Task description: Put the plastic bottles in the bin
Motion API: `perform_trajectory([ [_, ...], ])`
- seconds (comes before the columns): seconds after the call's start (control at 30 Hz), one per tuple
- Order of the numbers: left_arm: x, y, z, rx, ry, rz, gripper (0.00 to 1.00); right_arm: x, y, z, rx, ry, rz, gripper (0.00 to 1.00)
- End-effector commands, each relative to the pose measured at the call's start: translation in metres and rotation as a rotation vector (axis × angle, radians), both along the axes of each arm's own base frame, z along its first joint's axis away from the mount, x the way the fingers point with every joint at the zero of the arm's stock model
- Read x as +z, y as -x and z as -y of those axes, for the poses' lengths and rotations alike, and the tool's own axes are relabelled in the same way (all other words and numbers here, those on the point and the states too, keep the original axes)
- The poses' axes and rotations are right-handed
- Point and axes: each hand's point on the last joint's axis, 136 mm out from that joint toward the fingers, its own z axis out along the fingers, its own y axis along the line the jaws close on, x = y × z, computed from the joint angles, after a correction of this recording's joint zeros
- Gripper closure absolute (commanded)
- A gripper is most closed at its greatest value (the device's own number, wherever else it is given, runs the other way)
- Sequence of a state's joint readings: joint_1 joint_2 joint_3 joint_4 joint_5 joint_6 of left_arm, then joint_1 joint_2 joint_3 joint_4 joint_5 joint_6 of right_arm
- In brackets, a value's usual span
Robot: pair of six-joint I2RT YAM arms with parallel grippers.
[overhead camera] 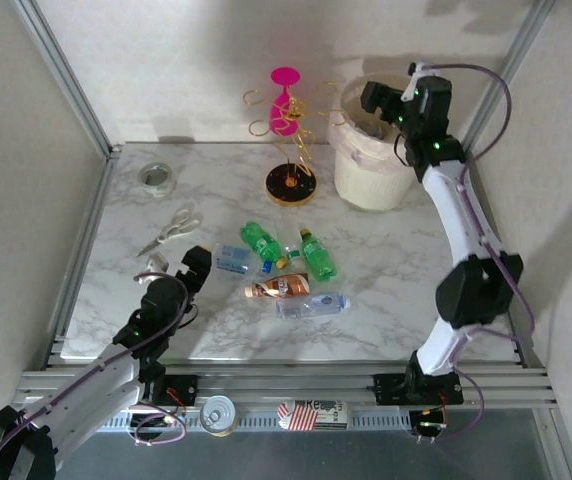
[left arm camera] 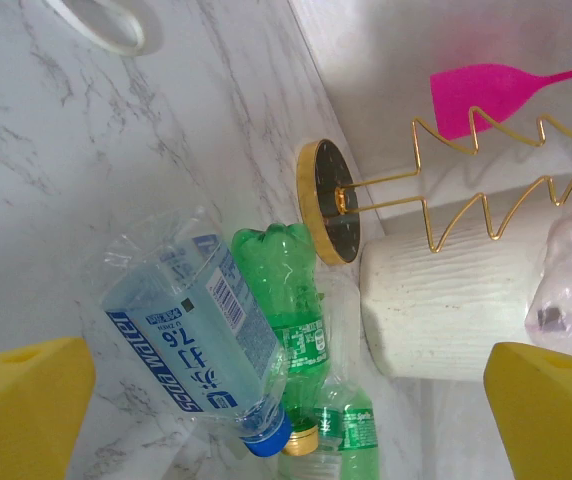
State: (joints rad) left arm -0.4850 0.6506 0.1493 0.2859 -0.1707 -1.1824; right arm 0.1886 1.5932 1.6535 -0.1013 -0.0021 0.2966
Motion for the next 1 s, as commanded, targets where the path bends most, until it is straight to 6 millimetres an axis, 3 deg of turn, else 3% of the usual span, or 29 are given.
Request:
perform_trajectory([
  [0.0,0.007,0.0,-0.001,0.041,0.057,-0.012,0.0,0.022,0.042,-0.017,0.075,-0.004,0.113,0.01],
  [0.1,0.006,0.001,0.004,0.044,0.077,-0.021,0.0,0.007,0.082,-0.041,0.172,-0.019,0.12,0.01],
  [0.23,0.003,0.0,0.009,0.059,0.072,-0.05,0.0,-0.034,0.129,-0.074,0.304,-0.066,0.084,0.01],
  [0.37,-0.004,-0.005,0.012,0.091,0.08,-0.097,0.0,-0.081,0.162,-0.097,0.392,-0.144,0.011,0.01],
  [0.47,-0.008,-0.011,0.013,0.126,0.079,-0.142,0.0,-0.116,0.181,-0.111,0.445,-0.194,-0.05,0.01],
  [0.7,-0.007,-0.037,0.03,0.146,0.07,-0.195,0.0,-0.177,0.212,-0.131,0.544,-0.155,-0.151,0.01],
  [0.8,-0.013,-0.047,0.04,0.139,0.037,-0.255,0.0,-0.201,0.221,-0.13,0.545,-0.135,-0.21,0.01],
  [0.97,-0.033,-0.058,0.055,0.125,0.029,-0.339,0.0,-0.218,0.231,-0.119,0.515,-0.171,-0.223,0.01],
])
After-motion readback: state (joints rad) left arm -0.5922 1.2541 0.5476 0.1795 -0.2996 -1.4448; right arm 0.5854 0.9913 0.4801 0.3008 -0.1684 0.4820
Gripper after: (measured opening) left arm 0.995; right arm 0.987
